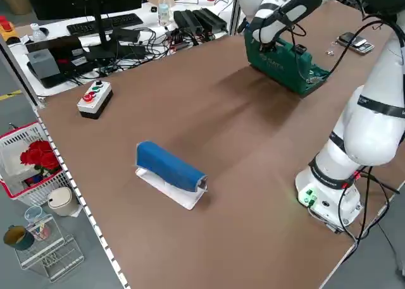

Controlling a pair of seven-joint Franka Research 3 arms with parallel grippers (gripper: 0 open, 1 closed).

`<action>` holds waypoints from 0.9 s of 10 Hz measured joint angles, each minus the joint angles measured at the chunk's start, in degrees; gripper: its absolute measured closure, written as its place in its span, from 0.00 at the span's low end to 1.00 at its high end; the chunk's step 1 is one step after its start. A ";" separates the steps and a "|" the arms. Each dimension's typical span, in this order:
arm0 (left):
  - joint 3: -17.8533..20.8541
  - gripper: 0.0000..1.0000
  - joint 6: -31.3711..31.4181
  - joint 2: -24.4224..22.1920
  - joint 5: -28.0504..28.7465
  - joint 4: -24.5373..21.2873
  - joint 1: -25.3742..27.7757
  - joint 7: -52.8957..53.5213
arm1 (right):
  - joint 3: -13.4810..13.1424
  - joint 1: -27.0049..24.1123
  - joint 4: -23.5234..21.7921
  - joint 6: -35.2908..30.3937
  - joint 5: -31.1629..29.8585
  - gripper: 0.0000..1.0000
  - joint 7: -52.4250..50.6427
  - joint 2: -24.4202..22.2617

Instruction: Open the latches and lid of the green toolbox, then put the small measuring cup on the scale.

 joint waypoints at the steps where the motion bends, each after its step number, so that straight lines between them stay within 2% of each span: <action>1: 0.00 0.99 0.00 0.01 0.16 -0.37 0.50 0.19 | -1.50 -0.45 0.06 -5.04 -2.38 0.00 2.47 -2.01; 4: 0.00 0.99 0.17 0.02 1.03 -0.78 1.21 0.25 | -4.89 -0.78 0.69 -16.48 -12.37 0.00 7.70 -8.10; 6: 0.01 0.99 0.18 0.01 1.74 -1.03 2.28 0.32 | -6.44 -0.81 1.07 -20.72 -18.33 0.00 8.16 -11.29; 7: 0.03 0.99 0.24 0.05 2.50 -1.21 2.72 0.39 | -6.62 -0.80 1.20 -22.23 -22.51 0.00 8.32 -12.58; 9: 0.03 0.99 0.41 0.25 3.50 -1.61 3.41 0.43 | -6.61 -0.78 1.31 -24.26 -25.75 0.00 8.58 -13.70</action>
